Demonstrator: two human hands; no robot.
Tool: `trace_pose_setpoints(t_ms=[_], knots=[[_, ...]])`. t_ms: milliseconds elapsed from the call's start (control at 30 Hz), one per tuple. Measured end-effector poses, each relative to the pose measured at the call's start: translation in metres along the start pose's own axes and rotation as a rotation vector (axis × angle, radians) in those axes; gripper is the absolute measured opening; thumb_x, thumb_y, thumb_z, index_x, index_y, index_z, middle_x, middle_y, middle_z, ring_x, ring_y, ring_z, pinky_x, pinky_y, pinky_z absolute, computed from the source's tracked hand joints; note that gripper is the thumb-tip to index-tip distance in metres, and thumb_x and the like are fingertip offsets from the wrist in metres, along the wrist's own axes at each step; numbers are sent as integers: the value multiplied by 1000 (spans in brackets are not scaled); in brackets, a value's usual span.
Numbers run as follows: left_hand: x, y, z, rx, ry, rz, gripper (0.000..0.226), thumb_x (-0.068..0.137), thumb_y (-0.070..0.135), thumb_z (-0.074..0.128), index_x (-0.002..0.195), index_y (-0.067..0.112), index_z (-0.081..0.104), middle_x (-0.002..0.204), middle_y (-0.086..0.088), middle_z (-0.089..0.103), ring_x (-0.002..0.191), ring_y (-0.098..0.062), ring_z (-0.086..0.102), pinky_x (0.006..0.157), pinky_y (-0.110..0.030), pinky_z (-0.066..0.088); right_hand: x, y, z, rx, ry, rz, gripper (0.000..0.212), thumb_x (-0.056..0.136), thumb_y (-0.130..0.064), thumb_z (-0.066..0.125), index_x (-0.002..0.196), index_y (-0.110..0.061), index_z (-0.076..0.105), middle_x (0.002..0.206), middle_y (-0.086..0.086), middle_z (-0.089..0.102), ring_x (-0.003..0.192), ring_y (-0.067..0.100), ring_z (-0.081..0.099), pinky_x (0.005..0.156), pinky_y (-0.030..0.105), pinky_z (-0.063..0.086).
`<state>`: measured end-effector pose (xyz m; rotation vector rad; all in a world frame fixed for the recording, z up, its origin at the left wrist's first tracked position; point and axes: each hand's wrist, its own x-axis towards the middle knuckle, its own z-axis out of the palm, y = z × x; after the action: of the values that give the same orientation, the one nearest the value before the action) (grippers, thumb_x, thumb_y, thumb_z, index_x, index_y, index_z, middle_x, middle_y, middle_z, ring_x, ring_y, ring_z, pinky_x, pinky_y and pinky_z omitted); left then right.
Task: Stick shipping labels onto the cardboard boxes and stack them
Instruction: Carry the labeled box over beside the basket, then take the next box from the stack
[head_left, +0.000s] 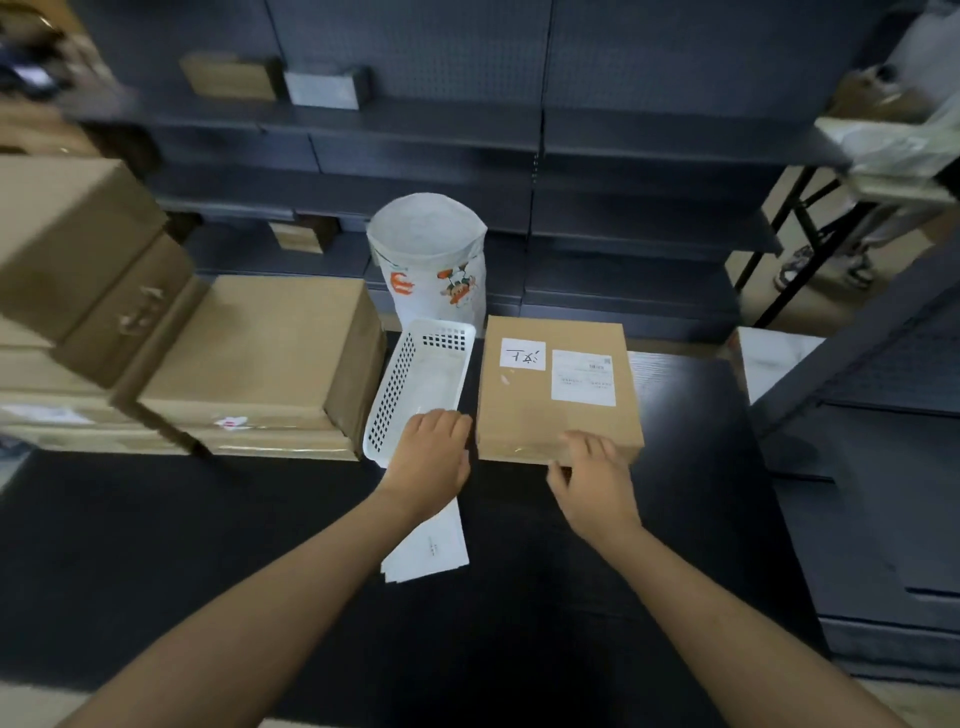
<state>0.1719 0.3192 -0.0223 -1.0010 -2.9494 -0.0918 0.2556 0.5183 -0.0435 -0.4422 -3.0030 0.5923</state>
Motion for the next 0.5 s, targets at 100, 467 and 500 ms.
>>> trace_pose_setpoints(t_ms=[100, 467, 500], knots=[[-31, -8, -4, 57, -65, -40, 36, 95, 29, 41, 128, 15, 44, 129, -3, 51, 119, -21, 46, 104, -35, 34, -16, -18, 5, -29, -45, -78, 45, 96, -34, 47, 137, -18, 45, 135, 0, 52, 127, 17, 41, 110, 33, 32], [-97, -58, 1, 92, -161, -170, 32, 91, 29, 42, 120, 17, 46, 117, -2, 56, 108, -21, 50, 96, -33, 38, -39, -75, 38, -98, -108, -191, 40, 94, -30, 51, 133, -20, 50, 132, -3, 54, 124, 17, 44, 106, 31, 33], [-100, -65, 3, 86, -161, -173, 35, 91, 29, 42, 124, 16, 46, 119, -2, 55, 111, -21, 50, 97, -34, 37, -38, -82, 43, -97, -110, -195, 40, 94, -30, 51, 132, -20, 50, 133, -3, 54, 124, 17, 44, 106, 31, 32]])
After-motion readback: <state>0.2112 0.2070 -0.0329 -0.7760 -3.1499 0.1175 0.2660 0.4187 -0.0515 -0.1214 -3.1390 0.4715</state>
